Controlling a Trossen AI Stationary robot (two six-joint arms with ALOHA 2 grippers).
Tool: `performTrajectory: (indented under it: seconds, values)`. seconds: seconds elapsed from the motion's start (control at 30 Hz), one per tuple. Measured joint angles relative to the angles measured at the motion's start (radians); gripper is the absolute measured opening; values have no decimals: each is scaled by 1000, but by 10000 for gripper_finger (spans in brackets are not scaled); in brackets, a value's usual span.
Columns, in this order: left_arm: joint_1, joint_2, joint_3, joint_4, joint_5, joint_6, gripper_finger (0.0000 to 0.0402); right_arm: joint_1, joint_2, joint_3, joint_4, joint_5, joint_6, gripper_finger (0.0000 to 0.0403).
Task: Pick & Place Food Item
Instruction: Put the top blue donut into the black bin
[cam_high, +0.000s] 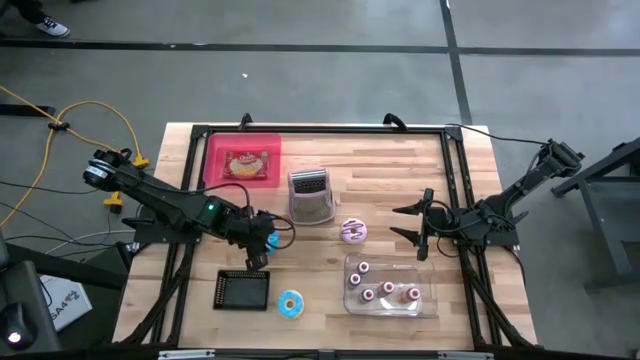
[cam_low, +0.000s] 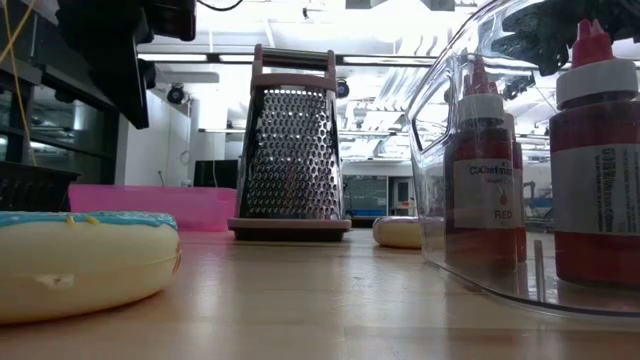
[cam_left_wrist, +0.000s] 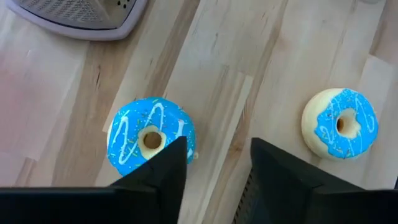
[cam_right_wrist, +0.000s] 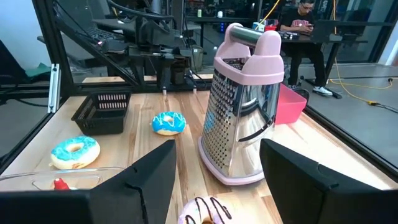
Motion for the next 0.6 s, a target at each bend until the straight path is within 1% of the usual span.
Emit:
performTrajectory:
  seconds: [0.1,0.23,0.33,0.43,0.53,0.6]
  values:
    - [0,0,0,0,-1,-10,193,0,0,0,0,0,0,220]
    - [0,22,-1,0,-2,-43,209,0,0,0,0,0,-1,220]
    - [-1,65,-2,-2,-1,-42,213,0,0,0,-3,0,-4,220]
    - [-2,116,-2,-4,26,-33,214,0,0,0,-8,0,-6,220]
    - [-2,152,-2,-2,68,7,214,0,0,0,-19,0,-7,220]
    - [-2,170,-2,6,79,44,214,0,0,0,-30,0,-5,220]
